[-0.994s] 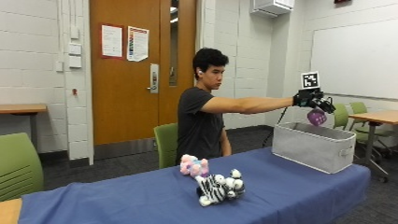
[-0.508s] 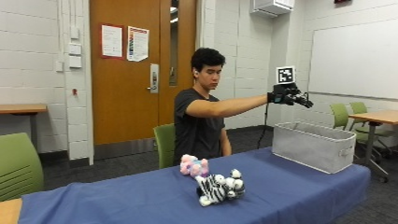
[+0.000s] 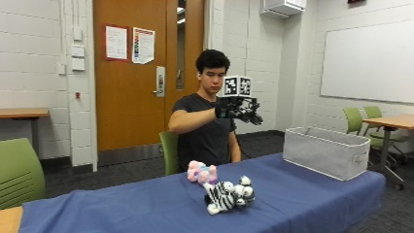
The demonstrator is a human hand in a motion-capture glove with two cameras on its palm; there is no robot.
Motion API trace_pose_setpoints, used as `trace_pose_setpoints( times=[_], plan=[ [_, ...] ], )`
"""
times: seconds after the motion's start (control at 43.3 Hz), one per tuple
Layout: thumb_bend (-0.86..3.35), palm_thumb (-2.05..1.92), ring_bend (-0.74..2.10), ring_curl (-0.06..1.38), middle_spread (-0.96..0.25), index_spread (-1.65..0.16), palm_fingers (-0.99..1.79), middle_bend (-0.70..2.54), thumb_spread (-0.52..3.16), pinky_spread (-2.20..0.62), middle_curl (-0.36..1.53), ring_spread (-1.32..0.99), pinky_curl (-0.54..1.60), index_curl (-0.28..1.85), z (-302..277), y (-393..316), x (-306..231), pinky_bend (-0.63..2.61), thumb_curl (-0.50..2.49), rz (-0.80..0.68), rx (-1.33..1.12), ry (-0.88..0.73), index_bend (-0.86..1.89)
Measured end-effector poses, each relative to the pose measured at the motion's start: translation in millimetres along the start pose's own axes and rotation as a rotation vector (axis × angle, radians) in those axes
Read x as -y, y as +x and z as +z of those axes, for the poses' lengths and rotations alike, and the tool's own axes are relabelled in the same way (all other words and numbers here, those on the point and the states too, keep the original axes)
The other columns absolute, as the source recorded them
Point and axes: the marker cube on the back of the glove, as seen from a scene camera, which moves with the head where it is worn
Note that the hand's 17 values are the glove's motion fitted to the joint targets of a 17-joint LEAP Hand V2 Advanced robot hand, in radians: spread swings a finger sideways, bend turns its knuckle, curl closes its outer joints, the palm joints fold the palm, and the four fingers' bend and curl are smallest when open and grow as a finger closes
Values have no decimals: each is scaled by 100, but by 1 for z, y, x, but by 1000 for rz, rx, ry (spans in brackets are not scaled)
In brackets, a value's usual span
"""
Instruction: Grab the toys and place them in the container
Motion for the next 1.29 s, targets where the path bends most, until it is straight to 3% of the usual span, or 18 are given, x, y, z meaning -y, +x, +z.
trace_pose_setpoints(
  times=[0.277,0.647,1.086,1.294],
  plan=[
    [-8,-11,71,27,-13,-28,16,47,107,-19,41,-36,34,59,96,99,-39,74,18,158,8,-80,32],
    [-6,-8,57,23,-15,-31,10,40,110,-16,40,-38,34,58,207,137,-75,73,16,212,17,-209,30],
    [1,7,45,21,-14,-35,10,26,118,-12,38,-30,38,53,231,143,-130,91,22,259,189,-199,16],
    [23,44,60,23,-21,-39,62,29,135,-26,39,-42,32,56,219,135,-140,78,35,248,155,-82,33]
  ],
)
